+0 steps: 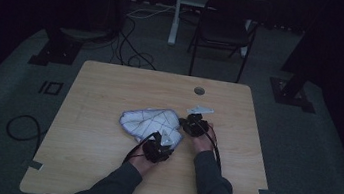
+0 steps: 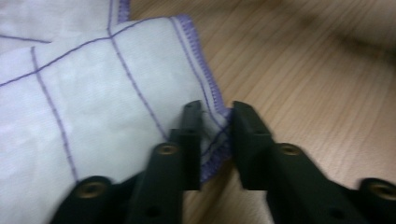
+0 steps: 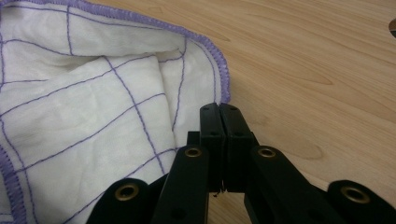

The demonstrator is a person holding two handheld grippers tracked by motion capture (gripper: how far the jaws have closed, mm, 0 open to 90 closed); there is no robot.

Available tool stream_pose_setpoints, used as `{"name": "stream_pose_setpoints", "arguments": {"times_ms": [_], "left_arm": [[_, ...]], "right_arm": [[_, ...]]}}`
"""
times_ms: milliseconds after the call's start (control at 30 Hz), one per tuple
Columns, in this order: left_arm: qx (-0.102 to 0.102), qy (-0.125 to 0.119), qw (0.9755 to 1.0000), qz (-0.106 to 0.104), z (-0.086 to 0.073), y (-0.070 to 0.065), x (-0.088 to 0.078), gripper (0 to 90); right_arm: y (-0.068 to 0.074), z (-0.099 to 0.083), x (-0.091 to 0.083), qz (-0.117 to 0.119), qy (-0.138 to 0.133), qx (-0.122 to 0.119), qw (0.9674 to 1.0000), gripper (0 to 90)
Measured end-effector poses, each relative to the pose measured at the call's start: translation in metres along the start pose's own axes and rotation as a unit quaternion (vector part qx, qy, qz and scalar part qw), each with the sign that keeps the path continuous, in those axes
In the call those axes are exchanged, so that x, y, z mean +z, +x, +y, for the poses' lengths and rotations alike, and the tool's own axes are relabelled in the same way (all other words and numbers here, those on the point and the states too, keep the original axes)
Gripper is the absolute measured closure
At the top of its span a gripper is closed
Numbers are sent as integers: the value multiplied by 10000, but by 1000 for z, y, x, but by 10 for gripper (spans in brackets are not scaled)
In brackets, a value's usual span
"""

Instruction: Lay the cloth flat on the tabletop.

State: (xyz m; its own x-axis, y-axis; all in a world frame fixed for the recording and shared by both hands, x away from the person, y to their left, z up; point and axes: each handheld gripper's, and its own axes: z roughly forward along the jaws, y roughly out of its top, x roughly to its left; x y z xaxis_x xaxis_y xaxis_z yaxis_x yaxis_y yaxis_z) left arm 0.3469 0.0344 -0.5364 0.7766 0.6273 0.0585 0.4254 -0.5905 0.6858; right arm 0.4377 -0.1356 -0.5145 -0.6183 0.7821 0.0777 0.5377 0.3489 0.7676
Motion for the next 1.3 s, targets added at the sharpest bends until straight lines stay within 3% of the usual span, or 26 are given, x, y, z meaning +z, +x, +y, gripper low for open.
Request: {"name": "stream_pose_setpoints", "arguments": {"times_ms": [300,533,933,1300], "left_arm": [[-186,-222,9995,128,-11,8,-19,853],[-281,-554,9973,382,-15,21,-49,854],[-653,-800,9920,728,-29,50,-81,854],[-828,-950,9868,1022,-40,69,-106,854]], "right_arm": [[-2,1,-1,-27,11,-17,10000,898],[-6,0,-1,-68,27,-20,10000,898],[-16,-3,-7,-189,83,-18,9998,898],[-29,-6,-16,-337,118,-7,9994,898]]}}
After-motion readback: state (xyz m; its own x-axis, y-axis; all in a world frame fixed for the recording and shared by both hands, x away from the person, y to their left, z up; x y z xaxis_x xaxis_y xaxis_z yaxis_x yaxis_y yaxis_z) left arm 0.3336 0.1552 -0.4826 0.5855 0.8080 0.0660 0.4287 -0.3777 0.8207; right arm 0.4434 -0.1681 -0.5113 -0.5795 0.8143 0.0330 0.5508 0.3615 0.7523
